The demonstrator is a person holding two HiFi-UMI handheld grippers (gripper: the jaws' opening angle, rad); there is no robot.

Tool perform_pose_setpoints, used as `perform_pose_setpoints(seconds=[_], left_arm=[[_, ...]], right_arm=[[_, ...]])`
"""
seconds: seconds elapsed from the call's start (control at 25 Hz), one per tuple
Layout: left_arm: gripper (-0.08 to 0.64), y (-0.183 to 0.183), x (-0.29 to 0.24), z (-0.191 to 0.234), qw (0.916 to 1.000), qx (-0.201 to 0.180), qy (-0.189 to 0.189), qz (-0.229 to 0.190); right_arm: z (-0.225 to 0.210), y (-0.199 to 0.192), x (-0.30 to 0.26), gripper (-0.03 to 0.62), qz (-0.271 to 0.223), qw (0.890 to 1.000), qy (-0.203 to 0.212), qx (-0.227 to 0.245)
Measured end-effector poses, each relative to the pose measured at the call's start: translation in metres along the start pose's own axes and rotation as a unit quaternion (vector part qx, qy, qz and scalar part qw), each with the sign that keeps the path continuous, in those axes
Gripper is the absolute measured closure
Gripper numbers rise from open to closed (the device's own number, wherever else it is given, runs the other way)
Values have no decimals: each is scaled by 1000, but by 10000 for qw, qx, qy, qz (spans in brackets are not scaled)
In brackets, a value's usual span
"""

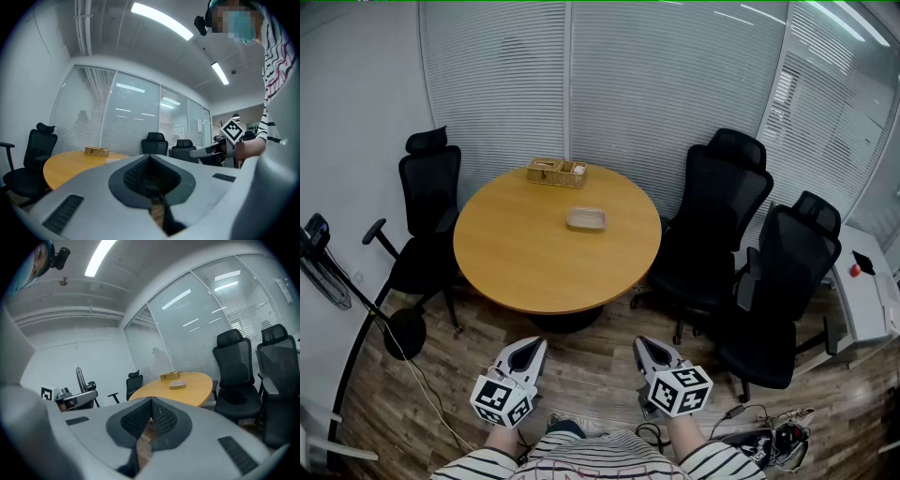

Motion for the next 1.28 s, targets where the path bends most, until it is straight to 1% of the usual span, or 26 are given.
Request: perform_pose_setpoints(seconds=[0.24,0.36,0.44,0.52,0.56,0.6,0.64,0.68,0.72,0.88,1.08,1.16,1.28], left_arm=[[534,1,-3,-12,9999,-89,68,31],[532,1,-6,-12,9997,-158,195,23],[532,-1,-9,-8,9996,-82,262,68],[524,-4,-13,-2,9996,14,259,139],[499,-6,-16,1,9996,55,224,173],[431,-7,-20,5,9996,94,172,211],[372,-8,-24,8,9995,128,116,248],[363,-8,-28,12,9995,149,66,279],[362,-9,-33,16,9994,160,26,302],[362,-11,-59,41,9991,226,-124,335],[362,-3,-99,82,9986,229,-289,384],[362,-1,-113,103,9985,212,-297,418],[362,-1,-131,143,9986,251,-202,428]], right_arm=[[-9,-5,6,565,-13,9999,69,-97],[-15,-3,7,565,-168,9996,113,-187],[-18,-1,6,563,-332,9987,241,-288],[-22,0,1,560,-386,9982,303,-339],[-23,1,-2,558,-373,9982,323,-332],[-24,2,-6,551,-348,9982,363,-326],[-25,3,-10,509,-322,9980,417,-335],[-27,5,-15,412,-300,9978,462,-360],[-28,6,-20,374,-286,9977,476,-388],[-37,15,-44,374,-265,9980,340,-462],[-57,31,-83,374,-300,9968,94,-731],[-63,38,-106,374,-268,9963,7,-822],[-69,51,-144,374,-213,9958,-130,-879]])
Point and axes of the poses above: the fingertips, and each gripper's own axes: x backward along the fingers, z to its left, y out of its top, the point moved 6 cm from there along x, backward along the fingers, and after that the axes turned 12 degrees about z, right-handed, at the moved point
